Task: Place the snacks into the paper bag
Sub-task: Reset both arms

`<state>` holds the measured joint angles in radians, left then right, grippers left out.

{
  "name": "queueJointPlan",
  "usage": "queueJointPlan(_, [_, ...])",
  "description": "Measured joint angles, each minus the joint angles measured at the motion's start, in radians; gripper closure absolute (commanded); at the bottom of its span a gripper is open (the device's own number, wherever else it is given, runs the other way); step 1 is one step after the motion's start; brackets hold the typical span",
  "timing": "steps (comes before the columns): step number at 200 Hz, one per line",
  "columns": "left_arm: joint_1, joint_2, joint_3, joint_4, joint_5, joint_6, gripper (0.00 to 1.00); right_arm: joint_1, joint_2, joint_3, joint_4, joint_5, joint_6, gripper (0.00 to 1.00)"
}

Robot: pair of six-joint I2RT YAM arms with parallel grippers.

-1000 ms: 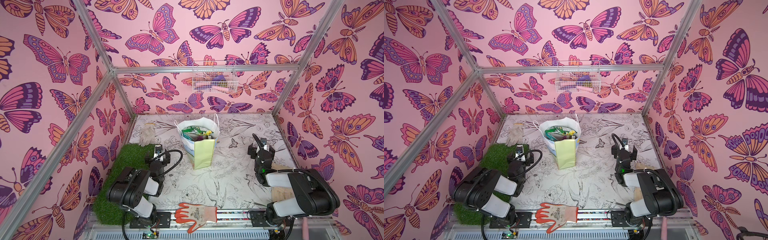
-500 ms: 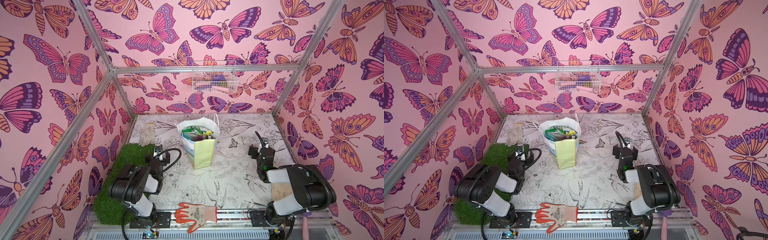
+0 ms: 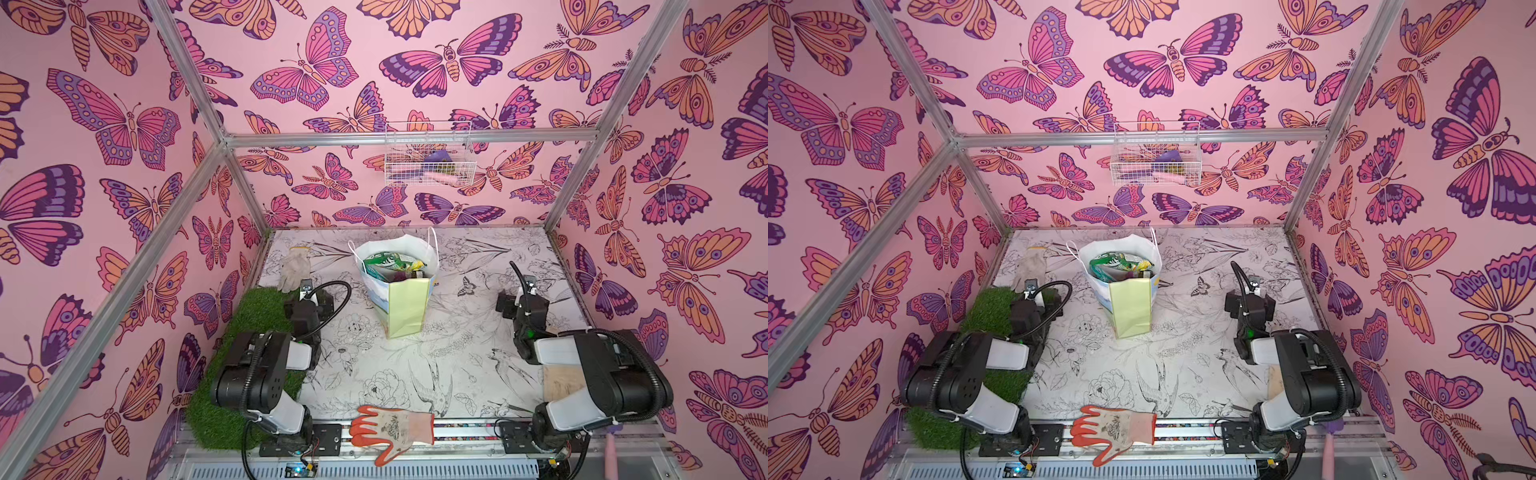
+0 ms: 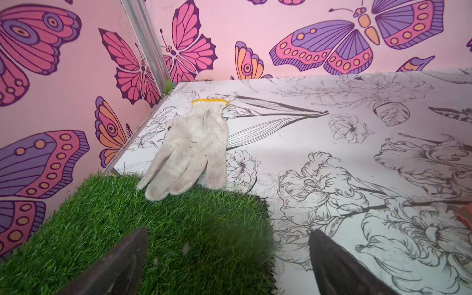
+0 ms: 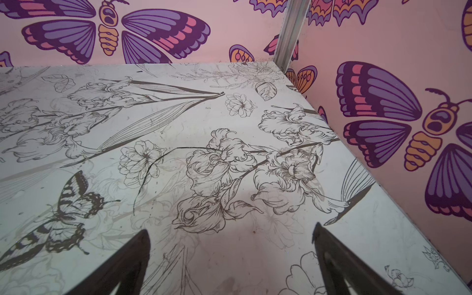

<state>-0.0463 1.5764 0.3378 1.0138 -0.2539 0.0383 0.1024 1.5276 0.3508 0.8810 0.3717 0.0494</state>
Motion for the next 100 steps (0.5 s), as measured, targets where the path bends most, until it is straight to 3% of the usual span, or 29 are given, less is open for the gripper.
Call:
queueJointPlan(65, [0.023, -0.001, 0.011, -0.058, 0.055, -0.029, 0.00, -0.032, 0.000, 0.011, -0.030, -0.039, 0.015, 0.01])
queueJointPlan(100, [0.024, -0.005, 0.011, -0.065, 0.075, -0.029, 0.00, -0.048, 0.000, 0.022, -0.041, -0.156, 0.002, 0.01])
